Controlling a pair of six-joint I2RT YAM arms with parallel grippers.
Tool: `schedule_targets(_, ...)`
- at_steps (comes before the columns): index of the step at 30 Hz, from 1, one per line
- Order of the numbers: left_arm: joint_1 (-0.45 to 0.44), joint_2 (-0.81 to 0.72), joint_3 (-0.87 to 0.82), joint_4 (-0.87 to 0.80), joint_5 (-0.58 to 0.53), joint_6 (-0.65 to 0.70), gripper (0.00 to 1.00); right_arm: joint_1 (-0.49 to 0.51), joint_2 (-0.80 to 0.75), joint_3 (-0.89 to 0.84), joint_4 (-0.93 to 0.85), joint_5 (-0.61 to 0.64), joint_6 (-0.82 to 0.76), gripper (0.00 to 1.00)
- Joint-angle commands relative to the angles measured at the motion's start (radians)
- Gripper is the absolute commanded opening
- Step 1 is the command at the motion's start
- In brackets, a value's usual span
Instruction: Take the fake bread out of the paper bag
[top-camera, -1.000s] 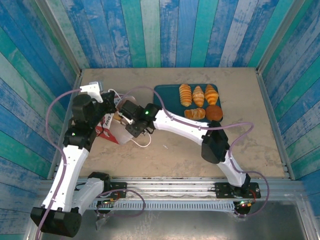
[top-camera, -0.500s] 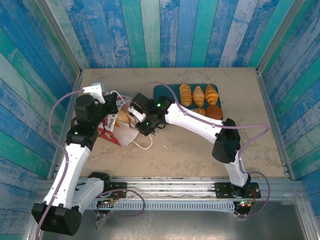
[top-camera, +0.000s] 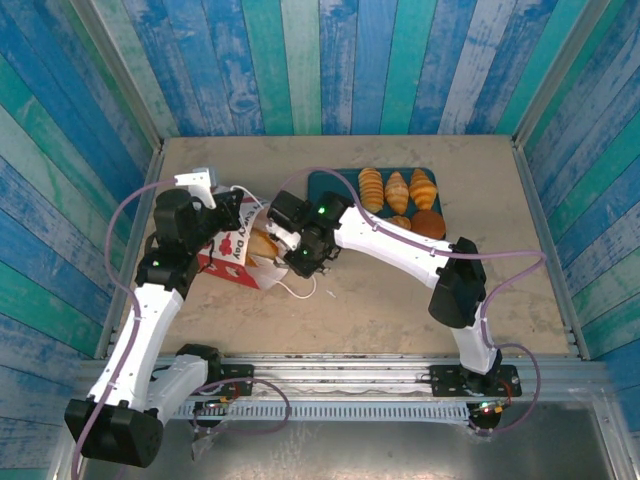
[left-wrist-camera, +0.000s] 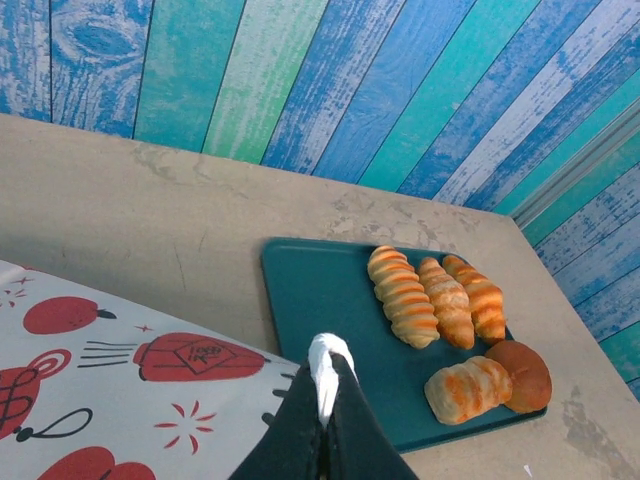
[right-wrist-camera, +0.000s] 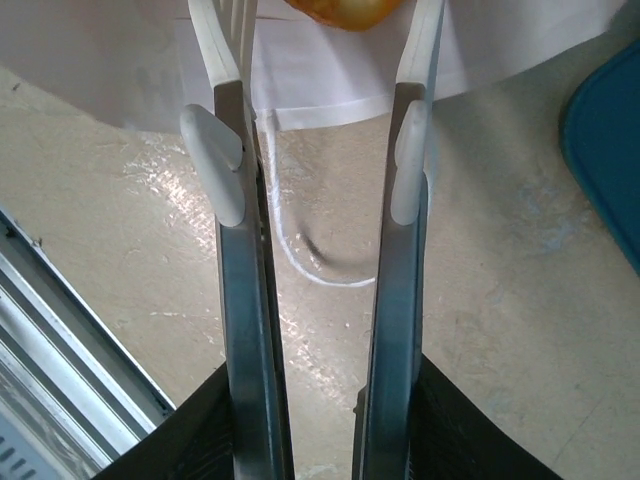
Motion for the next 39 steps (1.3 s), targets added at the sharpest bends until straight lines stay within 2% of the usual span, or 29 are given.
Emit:
schedule_targets(1, 0.0, -0.008, -0.002, 0.014, 0.014, 0.008, 0.0, 0.003, 0.014, 0.037, -0.003, 0.05, -0.084, 0.41)
schedule_targets(8, 0.0, -0.031, -0.018, 0.007, 0.026, 0.017, 0.0, 0.001, 0.039, 0.022, 0.044, 0.065, -0.238, 0.43)
schedule_targets(18, -0.001, 0.011, -0.002, -0.103, 0.075, 0.039, 0.0, -0.018, 0.113, 0.039, 0.157, 0.001, -0.26, 0.45)
schedule_targets(24, -0.001, 0.016, 0.009, -0.119, 0.056, 0.041, 0.0, -0.026, 0.134, 0.033, 0.168, 0.037, -0.247, 0.44)
schedule_targets(28, -0.001, 0.023, 0.021, -0.116, 0.028, 0.032, 0.0, -0.031, 0.105, 0.009, 0.18, 0.053, -0.217, 0.38)
schedule_targets(34, -0.001, 0.04, 0.03, -0.085, 0.025, 0.009, 0.0, -0.034, 0.027, -0.045, 0.192, 0.016, -0.164, 0.34)
schedule_targets(39, -0.001, 0.059, 0.034, -0.056, 0.047, -0.015, 0.0, -0.04, -0.037, -0.096, 0.192, -0.023, -0.105, 0.34)
